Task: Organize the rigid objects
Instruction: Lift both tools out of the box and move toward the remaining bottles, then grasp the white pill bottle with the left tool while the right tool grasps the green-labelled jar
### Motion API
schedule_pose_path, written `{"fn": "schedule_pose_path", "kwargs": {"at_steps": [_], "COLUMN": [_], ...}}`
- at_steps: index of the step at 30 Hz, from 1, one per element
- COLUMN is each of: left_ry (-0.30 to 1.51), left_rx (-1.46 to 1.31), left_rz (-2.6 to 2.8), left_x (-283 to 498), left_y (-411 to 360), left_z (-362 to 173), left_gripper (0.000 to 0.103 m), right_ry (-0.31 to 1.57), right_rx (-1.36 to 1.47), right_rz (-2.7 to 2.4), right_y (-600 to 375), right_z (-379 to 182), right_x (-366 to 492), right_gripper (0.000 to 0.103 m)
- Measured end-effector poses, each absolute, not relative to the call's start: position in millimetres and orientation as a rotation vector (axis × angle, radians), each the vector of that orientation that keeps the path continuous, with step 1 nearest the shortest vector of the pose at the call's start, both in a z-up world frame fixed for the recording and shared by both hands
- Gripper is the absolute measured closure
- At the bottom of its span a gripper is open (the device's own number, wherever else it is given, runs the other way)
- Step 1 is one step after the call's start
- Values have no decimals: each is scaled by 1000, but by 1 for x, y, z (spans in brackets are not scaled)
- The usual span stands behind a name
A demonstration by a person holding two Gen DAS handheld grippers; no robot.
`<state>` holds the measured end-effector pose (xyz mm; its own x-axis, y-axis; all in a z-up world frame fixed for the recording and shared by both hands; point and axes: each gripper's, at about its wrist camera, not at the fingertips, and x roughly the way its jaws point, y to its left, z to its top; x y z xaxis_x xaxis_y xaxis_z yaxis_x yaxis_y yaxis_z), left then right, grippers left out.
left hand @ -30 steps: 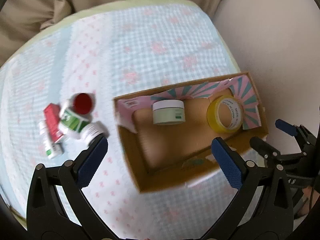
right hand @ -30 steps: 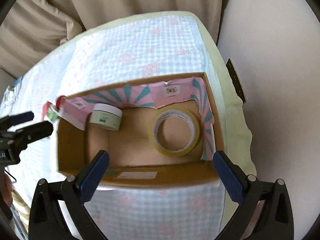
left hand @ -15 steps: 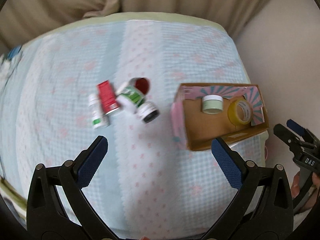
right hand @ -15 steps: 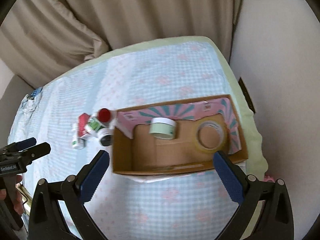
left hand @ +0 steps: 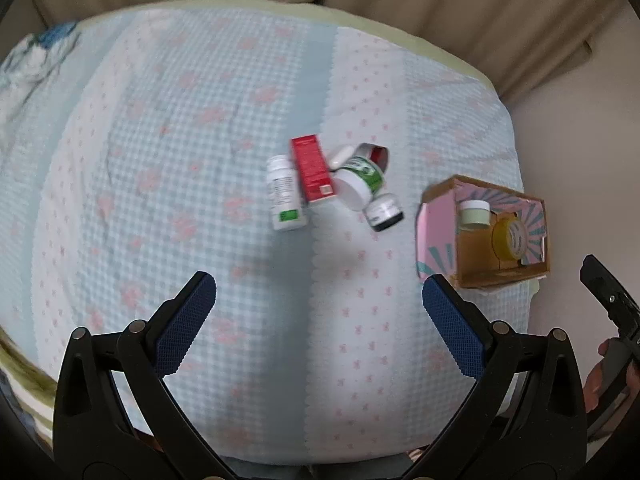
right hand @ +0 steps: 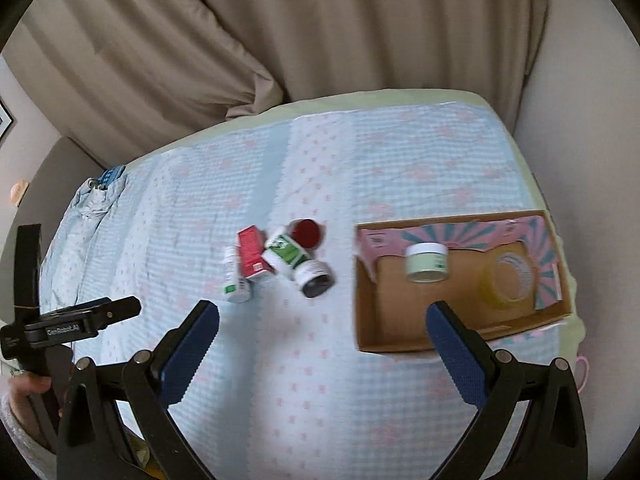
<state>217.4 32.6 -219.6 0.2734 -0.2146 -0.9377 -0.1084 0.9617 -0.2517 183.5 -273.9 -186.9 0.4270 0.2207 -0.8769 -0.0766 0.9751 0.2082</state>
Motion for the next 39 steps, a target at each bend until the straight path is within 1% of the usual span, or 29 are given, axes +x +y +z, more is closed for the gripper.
{"fn": "schedule_pose_path", "kwargs": {"at_steps": [6,14,18,22,23,25,33,35,36,38,39], "left_ry": [1340,1431,1484,1536,1550,1568,1663,1673,1677,1684,1689], "left_rx": [-348,-419,-453,-477,-478,-472,-464,-454,-446,-437,-426], "left_rz": [-82,-86,-79,-53,-46,-38,-15,-5,-2,-9,-6], "left_x": [242,279,295,309,314,320,334,336,338,342,344], "left_y": [74,91,85,78,75,70,48,43,40,36,33], "left_z": [-257,-317,-350,-383,-393,-405,-459,-467,-471,-477,-479], "left_gripper": [0,0,0,0,0,0,0,1,1,7,8], "right_ry": [1142,1220,1276,1350,1363,1394,1471,1478,1486,1500,1505], "right_rx": [148,19,-76,-177,-198,-250,-441,-471,-486,-513,-524], "right_rz": [201,260,325,382,394,422,494,519,530,552,563], "right_y": [-229,-180,-164,-153,-151,-145,-133,-130,-129,-127,-125], "right_z": [-201,-244,-279,-325,-335,-357,-419,-428,-432,-441,-444], "right_x": [210,254,274,297,301,310,332,332,333,334,333], "right_gripper": [0,0,0,0,4,6,7,15,17,22,24]}}
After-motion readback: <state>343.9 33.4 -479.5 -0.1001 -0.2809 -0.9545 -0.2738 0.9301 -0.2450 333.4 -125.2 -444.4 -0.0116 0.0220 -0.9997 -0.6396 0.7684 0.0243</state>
